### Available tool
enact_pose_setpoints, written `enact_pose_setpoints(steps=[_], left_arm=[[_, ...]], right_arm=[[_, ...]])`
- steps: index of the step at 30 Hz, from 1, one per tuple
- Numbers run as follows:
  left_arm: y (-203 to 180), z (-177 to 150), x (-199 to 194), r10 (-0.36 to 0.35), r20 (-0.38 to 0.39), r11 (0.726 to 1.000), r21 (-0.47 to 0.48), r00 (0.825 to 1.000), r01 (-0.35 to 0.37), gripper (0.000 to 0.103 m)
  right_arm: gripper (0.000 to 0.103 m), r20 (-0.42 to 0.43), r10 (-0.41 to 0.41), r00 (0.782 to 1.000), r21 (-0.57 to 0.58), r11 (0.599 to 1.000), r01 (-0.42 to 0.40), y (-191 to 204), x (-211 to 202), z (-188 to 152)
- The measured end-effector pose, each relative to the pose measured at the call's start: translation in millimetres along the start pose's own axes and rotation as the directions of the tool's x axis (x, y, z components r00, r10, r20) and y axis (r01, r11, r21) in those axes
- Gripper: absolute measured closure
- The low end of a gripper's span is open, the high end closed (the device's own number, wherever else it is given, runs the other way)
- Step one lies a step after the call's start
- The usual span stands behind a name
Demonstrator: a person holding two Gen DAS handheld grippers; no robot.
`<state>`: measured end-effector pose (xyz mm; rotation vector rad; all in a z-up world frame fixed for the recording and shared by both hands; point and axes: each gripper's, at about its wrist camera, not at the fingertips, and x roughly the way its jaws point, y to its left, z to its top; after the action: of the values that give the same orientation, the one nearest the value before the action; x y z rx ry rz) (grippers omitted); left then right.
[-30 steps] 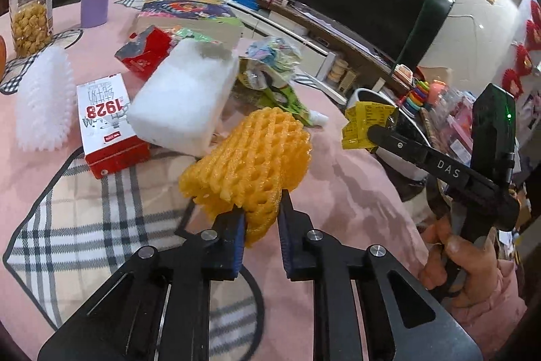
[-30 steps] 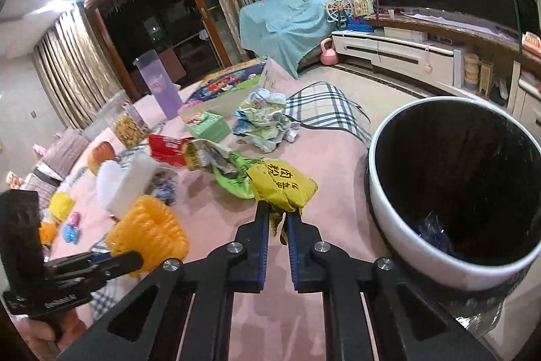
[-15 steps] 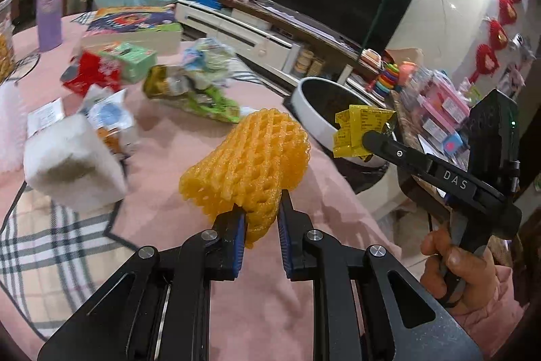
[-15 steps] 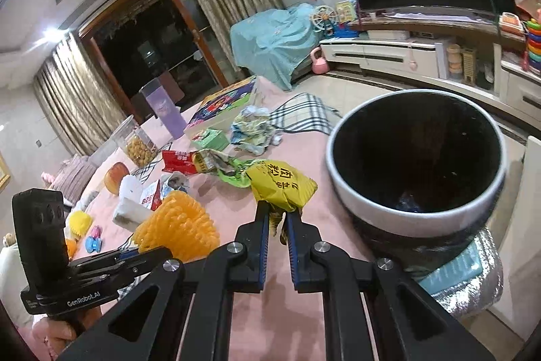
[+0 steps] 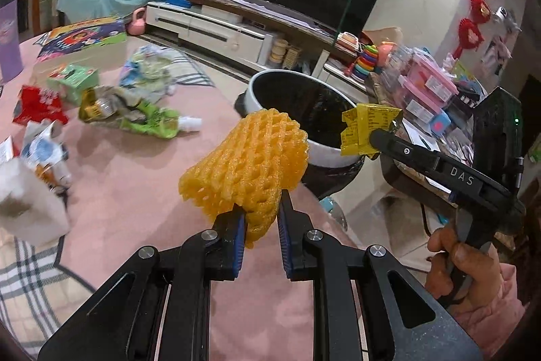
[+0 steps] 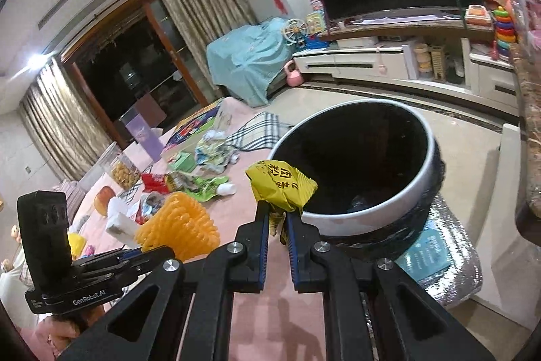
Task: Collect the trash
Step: 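Carry the foam net and yellow wrapper over the bin and release both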
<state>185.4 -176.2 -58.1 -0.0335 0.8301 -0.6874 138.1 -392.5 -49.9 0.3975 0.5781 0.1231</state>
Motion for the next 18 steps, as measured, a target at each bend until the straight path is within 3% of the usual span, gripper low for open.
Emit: enact_pose_setpoints(steps=[18], left_arm=[[-41.7,51.0,46.7,-0.009,-0.025,0.993,0.116,1.000,0.012,0.087]], right_arm=[[0.093,0.004,-0.063,0.998,0.036,0.997,0.063,-42.5,7.0,24.5]])
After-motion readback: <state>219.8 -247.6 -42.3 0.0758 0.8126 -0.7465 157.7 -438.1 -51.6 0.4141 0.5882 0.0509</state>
